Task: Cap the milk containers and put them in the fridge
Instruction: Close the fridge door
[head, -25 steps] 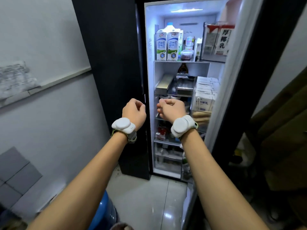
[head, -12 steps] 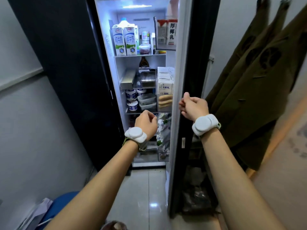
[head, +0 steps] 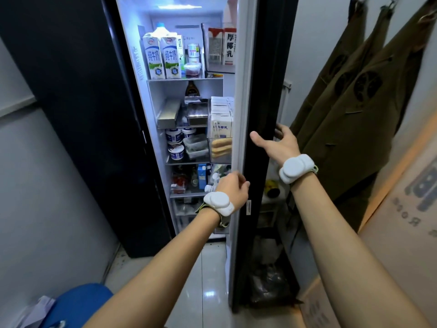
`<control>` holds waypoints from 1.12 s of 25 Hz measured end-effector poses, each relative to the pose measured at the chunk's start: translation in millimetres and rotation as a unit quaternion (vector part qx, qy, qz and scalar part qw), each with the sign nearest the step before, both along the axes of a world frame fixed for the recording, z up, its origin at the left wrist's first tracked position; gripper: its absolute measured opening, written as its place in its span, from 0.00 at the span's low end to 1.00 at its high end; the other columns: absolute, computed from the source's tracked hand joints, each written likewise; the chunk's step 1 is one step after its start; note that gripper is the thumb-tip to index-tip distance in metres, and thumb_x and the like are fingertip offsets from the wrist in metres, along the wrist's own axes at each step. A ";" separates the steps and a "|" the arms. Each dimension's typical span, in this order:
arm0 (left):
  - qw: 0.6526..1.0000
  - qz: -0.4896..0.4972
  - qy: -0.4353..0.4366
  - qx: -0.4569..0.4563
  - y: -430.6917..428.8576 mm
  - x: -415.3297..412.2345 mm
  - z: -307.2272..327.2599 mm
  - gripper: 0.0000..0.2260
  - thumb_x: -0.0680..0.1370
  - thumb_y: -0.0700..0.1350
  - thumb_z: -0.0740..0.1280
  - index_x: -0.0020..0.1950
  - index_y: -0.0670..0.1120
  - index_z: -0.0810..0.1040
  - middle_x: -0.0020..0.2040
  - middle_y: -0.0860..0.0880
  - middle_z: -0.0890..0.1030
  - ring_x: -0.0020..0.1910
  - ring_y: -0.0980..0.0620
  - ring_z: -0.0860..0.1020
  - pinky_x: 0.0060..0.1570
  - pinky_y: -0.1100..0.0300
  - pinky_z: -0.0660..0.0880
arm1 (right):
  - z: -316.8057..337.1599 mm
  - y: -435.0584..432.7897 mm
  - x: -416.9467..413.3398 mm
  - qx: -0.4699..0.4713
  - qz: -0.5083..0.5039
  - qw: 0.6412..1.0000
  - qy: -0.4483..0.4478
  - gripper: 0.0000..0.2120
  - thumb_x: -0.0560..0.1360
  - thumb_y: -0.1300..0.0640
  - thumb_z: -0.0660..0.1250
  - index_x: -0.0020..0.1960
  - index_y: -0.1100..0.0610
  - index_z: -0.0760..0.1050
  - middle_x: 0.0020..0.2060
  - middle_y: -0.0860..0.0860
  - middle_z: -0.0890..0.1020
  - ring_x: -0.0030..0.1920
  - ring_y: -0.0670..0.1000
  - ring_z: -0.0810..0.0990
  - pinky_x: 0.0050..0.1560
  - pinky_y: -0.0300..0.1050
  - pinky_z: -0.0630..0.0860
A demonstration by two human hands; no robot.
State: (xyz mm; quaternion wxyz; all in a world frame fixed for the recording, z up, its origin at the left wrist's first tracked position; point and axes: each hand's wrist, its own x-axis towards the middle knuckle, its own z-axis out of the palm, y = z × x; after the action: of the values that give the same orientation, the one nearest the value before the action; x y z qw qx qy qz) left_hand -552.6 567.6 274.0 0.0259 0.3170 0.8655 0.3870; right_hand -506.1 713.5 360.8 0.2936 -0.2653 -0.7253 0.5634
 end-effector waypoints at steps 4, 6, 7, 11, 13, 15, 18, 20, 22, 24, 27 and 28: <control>0.998 -0.033 -0.030 -0.033 11.3 -3.9 -16.9 0.09 0.79 0.48 0.66 0.53 0.44 0.80 0.46 0.46 0.85 0.48 0.47 0.83 0.48 0.57 0.79 | -7.7 -6.2 -10.6 0.025 -0.009 1.000 0.014 0.43 0.63 0.42 0.82 0.72 0.51 0.69 0.68 0.49 0.77 0.68 0.51 0.76 0.69 0.49 0.75; 0.997 -0.042 -0.035 -0.058 15.8 -7.5 -25.8 0.10 0.79 0.48 0.66 0.54 0.44 0.81 0.47 0.45 0.85 0.49 0.46 0.83 0.51 0.54 0.80 | -4.4 -6.8 -12.9 0.014 0.008 1.000 0.020 0.43 0.60 0.41 0.84 0.69 0.51 0.70 0.63 0.46 0.78 0.66 0.49 0.77 0.65 0.43 0.74; 0.995 -0.044 -0.038 -0.076 17.4 -9.6 -31.3 0.11 0.79 0.48 0.66 0.56 0.43 0.81 0.49 0.44 0.85 0.51 0.45 0.83 0.53 0.53 0.80 | -2.3 -7.5 -15.6 0.011 0.016 1.000 0.020 0.44 0.58 0.41 0.84 0.68 0.51 0.70 0.61 0.45 0.77 0.65 0.49 0.78 0.64 0.42 0.74; 0.990 -0.028 -0.073 -0.121 19.0 -24.1 -56.4 0.19 0.79 0.50 0.66 0.66 0.41 0.76 0.56 0.43 0.84 0.58 0.44 0.80 0.59 0.55 0.76 | 5.0 -17.6 -32.3 0.038 0.039 0.998 -0.006 0.46 0.57 0.41 0.85 0.66 0.54 0.67 0.65 0.50 0.76 0.65 0.51 0.77 0.69 0.50 0.75; 0.987 -0.009 -0.088 -0.132 20.4 -29.8 -67.7 0.22 0.79 0.51 0.65 0.69 0.40 0.72 0.56 0.42 0.83 0.58 0.42 0.80 0.59 0.54 0.76 | 2.5 -18.2 -41.8 0.055 0.059 0.997 -0.007 0.45 0.57 0.39 0.84 0.65 0.54 0.67 0.65 0.50 0.75 0.65 0.51 0.77 0.67 0.49 0.75; 0.985 0.017 -0.091 -0.144 23.8 -35.9 -76.6 0.22 0.79 0.53 0.65 0.66 0.39 0.71 0.55 0.41 0.82 0.57 0.40 0.80 0.57 0.50 0.77 | -1.4 -15.6 -52.8 0.066 0.088 0.994 -0.003 0.42 0.57 0.37 0.83 0.62 0.52 0.68 0.61 0.48 0.76 0.61 0.48 0.77 0.58 0.40 0.75; 0.982 0.073 -0.086 -0.153 25.7 -52.9 -81.9 0.22 0.79 0.56 0.65 0.62 0.40 0.71 0.56 0.40 0.81 0.56 0.37 0.79 0.52 0.51 0.74 | -9.8 -9.7 -78.6 0.063 0.120 0.991 0.011 0.31 0.63 0.38 0.80 0.56 0.51 0.71 0.54 0.45 0.78 0.57 0.45 0.80 0.51 0.37 0.76; 0.980 0.119 -0.090 -0.134 24.8 -68.1 -83.2 0.21 0.79 0.58 0.63 0.58 0.39 0.71 0.55 0.38 0.80 0.55 0.36 0.79 0.50 0.50 0.73 | -15.4 -6.3 -101.0 0.029 0.151 0.988 0.008 0.26 0.66 0.39 0.78 0.54 0.52 0.73 0.57 0.50 0.79 0.60 0.50 0.81 0.61 0.50 0.80; 0.976 0.154 -0.094 -0.121 20.4 -81.1 -84.1 0.21 0.80 0.59 0.60 0.52 0.40 0.72 0.53 0.37 0.80 0.52 0.34 0.79 0.48 0.47 0.76 | -21.7 -7.0 -119.1 0.004 0.181 0.983 0.006 0.25 0.64 0.35 0.76 0.51 0.51 0.75 0.56 0.49 0.80 0.60 0.48 0.81 0.63 0.53 0.80; 0.969 0.195 -0.095 -0.120 15.9 -93.2 -85.8 0.20 0.81 0.59 0.58 0.47 0.41 0.71 0.52 0.37 0.79 0.51 0.33 0.79 0.46 0.48 0.75 | -27.5 -11.1 -137.7 -0.020 0.226 0.974 0.004 0.22 0.64 0.33 0.75 0.45 0.49 0.76 0.47 0.45 0.80 0.50 0.45 0.81 0.58 0.52 0.83; 0.959 0.231 -0.107 -0.128 0.7 -111.9 -84.7 0.19 0.82 0.58 0.58 0.47 0.42 0.70 0.53 0.38 0.79 0.52 0.34 0.79 0.49 0.45 0.77 | -37.0 -24.8 -160.8 -0.086 0.286 0.954 0.016 0.16 0.70 0.37 0.73 0.41 0.49 0.76 0.40 0.44 0.78 0.43 0.44 0.80 0.45 0.42 0.85; 0.956 0.237 -0.111 -0.133 -6.5 -120.8 -83.3 0.19 0.82 0.59 0.58 0.49 0.41 0.71 0.53 0.38 0.79 0.52 0.34 0.79 0.51 0.43 0.77 | -39.2 -28.4 -170.6 -0.094 0.297 0.950 0.018 0.14 0.73 0.39 0.72 0.41 0.49 0.77 0.40 0.44 0.79 0.43 0.44 0.81 0.45 0.41 0.85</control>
State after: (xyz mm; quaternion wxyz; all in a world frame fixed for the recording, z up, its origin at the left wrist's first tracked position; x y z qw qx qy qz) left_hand -673.4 561.0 190.7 0.0709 0.0514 0.9511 0.2963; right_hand -676.8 685.1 321.6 0.1000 -0.0541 -0.7093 0.6956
